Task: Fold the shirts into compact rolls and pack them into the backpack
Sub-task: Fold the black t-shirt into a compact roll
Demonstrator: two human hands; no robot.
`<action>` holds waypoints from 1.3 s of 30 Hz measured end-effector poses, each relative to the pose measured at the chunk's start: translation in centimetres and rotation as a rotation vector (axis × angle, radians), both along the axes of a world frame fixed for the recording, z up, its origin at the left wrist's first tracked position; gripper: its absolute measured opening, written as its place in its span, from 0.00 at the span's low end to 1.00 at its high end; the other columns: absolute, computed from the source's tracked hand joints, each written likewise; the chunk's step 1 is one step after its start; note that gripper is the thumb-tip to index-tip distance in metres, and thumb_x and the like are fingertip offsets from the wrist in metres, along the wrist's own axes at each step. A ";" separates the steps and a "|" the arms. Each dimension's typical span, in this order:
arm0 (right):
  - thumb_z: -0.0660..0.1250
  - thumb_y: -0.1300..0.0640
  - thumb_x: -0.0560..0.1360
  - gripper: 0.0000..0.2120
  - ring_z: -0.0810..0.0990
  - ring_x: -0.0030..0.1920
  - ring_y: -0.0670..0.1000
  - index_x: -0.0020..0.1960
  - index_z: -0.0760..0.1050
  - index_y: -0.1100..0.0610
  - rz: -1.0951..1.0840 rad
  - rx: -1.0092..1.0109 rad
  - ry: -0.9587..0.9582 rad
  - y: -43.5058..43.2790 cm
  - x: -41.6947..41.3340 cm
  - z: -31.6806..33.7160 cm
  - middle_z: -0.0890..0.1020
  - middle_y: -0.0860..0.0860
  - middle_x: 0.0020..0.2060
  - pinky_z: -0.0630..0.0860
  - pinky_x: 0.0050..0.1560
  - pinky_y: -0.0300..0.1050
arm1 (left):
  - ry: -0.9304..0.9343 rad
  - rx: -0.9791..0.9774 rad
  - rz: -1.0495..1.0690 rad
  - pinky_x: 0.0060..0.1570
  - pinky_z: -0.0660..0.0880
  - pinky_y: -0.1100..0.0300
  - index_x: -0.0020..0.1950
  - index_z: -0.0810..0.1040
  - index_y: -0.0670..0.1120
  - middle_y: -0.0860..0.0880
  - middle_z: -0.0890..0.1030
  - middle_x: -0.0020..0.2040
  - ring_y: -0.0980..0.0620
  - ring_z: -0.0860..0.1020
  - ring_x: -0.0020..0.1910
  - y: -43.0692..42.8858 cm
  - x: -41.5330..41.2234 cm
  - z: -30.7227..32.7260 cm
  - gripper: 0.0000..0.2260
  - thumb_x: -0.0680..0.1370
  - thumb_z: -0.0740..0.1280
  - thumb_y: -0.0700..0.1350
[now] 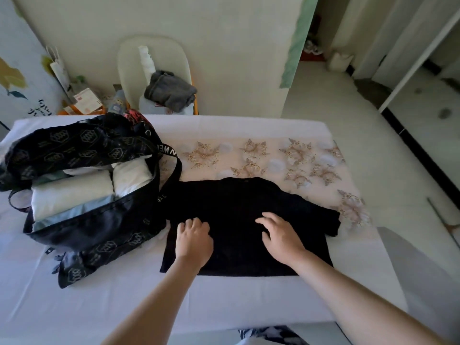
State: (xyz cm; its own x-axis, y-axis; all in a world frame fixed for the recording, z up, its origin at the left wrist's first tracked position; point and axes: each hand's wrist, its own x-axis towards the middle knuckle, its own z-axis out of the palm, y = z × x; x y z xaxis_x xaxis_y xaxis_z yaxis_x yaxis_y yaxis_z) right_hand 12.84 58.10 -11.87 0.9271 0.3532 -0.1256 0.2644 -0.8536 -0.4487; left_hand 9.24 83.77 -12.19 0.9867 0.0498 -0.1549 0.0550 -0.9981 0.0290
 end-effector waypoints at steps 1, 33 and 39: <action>0.64 0.61 0.79 0.18 0.74 0.66 0.53 0.67 0.75 0.53 -0.068 0.004 -0.033 -1.8 0.6 0.0 0.72 0.50 0.69 0.70 0.68 0.47 | -0.019 -0.045 -0.022 0.58 0.68 0.54 0.57 0.78 0.52 0.51 0.77 0.53 0.48 0.74 0.54 -1.1 0.8 0.3 0.11 0.77 0.62 0.48; 0.63 0.49 0.81 0.09 0.79 0.52 0.50 0.56 0.79 0.48 -0.560 -0.107 0.038 -18.1 10.7 -1.6 0.81 0.45 0.50 0.76 0.47 0.47 | 0.259 -0.189 -0.594 0.76 0.48 0.50 0.73 0.69 0.60 0.53 0.55 0.79 0.50 0.49 0.78 -18.1 21.5 -0.2 0.22 0.80 0.57 0.42; 0.70 0.52 0.76 0.20 0.67 0.67 0.52 0.66 0.73 0.44 -0.413 -0.194 -0.010 -18.0 10.3 -2.4 0.70 0.46 0.64 0.64 0.68 0.51 | -0.033 -0.170 -0.834 0.71 0.60 0.51 0.69 0.70 0.53 0.51 0.69 0.69 0.47 0.65 0.71 -19.7 23.1 -1.6 0.23 0.76 0.68 0.41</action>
